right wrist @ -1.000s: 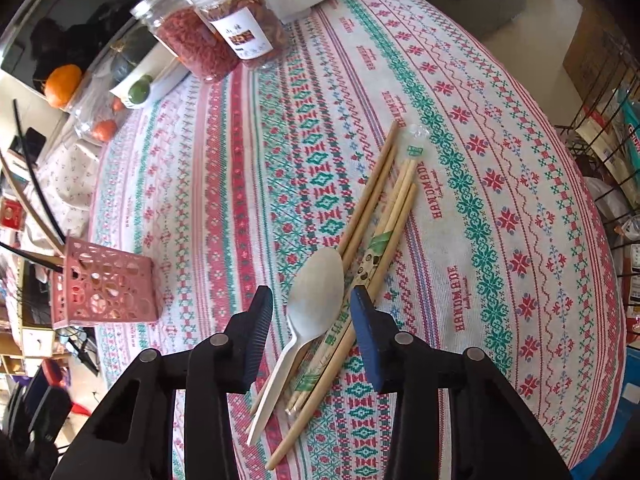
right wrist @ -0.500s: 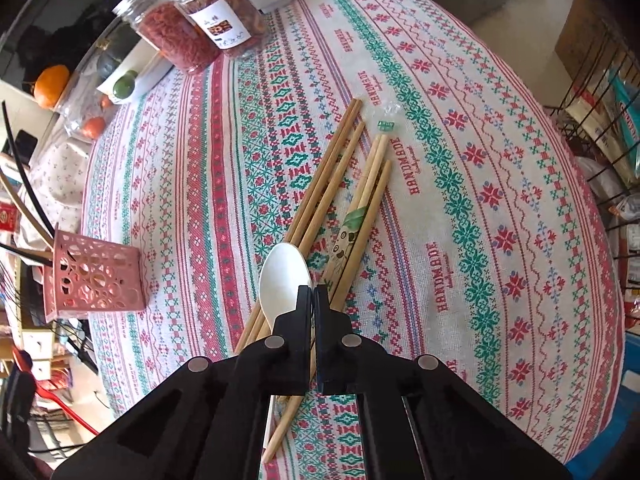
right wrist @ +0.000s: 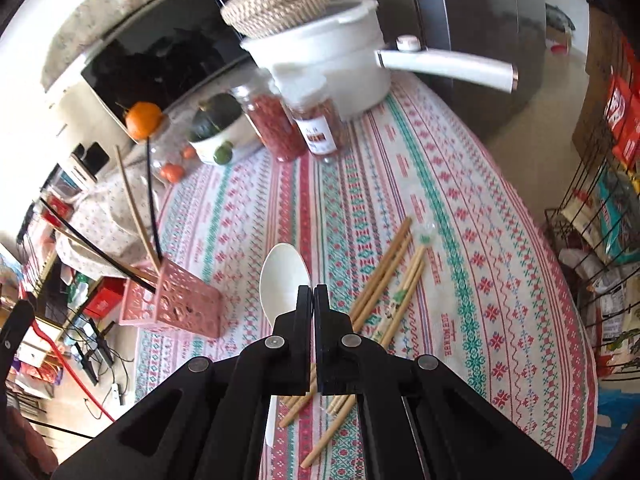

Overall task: Organize utensils
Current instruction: 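Lower both spoons into the pink basket and open both tools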

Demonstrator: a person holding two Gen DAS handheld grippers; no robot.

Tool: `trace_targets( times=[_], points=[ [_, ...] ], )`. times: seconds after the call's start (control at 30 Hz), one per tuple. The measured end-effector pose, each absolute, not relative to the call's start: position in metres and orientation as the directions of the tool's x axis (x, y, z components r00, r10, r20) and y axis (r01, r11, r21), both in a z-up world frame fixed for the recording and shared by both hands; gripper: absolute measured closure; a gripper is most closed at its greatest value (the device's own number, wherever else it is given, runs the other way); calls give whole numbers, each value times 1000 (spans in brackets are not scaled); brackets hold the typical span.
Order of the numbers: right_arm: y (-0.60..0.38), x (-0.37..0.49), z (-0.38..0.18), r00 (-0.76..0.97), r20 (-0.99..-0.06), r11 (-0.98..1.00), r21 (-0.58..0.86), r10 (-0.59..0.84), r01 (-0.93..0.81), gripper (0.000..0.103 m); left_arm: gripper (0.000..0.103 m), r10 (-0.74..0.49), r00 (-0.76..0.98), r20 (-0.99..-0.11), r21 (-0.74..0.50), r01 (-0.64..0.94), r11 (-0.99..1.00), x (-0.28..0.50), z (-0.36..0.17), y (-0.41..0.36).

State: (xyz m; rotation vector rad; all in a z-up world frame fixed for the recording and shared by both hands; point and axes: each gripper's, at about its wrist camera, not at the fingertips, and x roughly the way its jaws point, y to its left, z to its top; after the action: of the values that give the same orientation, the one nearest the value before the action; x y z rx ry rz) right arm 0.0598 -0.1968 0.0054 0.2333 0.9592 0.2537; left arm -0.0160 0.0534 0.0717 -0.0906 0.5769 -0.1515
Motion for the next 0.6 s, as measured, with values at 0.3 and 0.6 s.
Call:
trace_targets(
  times=[0.3, 0.6],
  points=[
    [-174, 44, 53, 707, -629, 943, 282, 323, -180, 103, 74, -33, 968, -251, -114, 4, 993, -10, 88, 62],
    [-165, 56, 46, 713, -613, 926, 351, 341, -141, 103, 74, 74, 978, -196, -107, -96, 990, 24, 65, 58]
  ],
)
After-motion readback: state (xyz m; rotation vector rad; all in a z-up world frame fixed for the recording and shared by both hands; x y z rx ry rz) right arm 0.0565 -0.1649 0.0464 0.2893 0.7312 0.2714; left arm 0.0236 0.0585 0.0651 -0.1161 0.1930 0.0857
